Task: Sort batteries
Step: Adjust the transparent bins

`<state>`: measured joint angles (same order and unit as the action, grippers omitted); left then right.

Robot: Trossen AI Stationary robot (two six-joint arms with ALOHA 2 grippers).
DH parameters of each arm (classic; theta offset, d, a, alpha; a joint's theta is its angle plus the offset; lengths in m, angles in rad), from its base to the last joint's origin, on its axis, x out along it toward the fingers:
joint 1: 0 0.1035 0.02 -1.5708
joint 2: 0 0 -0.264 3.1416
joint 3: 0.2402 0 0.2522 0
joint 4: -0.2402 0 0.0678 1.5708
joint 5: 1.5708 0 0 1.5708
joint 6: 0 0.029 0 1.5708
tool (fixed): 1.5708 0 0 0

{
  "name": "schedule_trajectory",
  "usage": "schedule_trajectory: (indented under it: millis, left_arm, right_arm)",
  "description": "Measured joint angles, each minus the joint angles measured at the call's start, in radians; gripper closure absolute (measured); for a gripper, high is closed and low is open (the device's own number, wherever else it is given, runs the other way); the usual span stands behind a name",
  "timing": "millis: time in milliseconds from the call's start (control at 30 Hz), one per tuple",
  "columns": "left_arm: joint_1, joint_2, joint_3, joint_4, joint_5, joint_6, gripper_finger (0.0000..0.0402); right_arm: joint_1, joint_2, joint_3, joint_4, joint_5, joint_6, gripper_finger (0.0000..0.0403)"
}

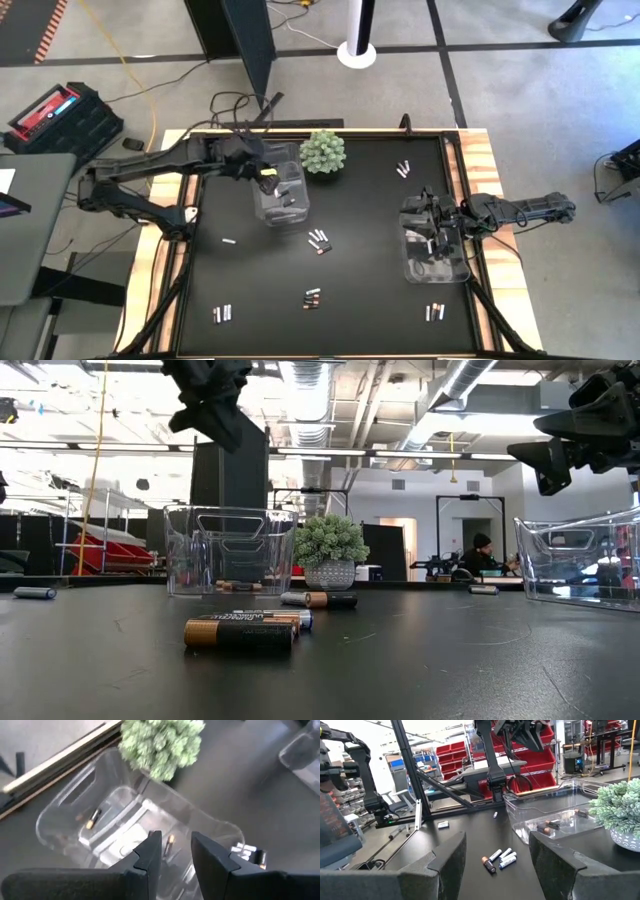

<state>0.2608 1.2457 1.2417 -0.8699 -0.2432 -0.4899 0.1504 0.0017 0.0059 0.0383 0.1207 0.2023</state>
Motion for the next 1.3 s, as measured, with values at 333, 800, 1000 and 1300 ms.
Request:
schedule_trajectory:
  millis: [333, 800, 1000, 1300]
  left_arm:
    - [-0.128, -0.006, -0.183, -0.031, -0.025, -0.299, 0.0300]
    - [-0.276, -0.010, -0.250, -0.015, -0.104, -0.495, 0.0300]
    - [-0.276, -0.011, -0.251, -0.056, -0.176, -0.464, 0.0300]
    - [-0.236, -0.010, -0.251, -0.058, -0.153, -0.306, 0.0300]
  right_arm:
    - [-0.013, 0.000, 0.000, 0.009, 0.010, 0.000, 0.0168]
    - [-0.195, 0.039, 0.111, 0.008, 0.252, -0.027, 0.0168]
    - [-0.240, 0.235, 0.325, -0.242, 0.278, 0.065, 0.0172]
    - [-0.293, 0.653, 0.743, -0.675, 0.293, 0.416, 0.0196]
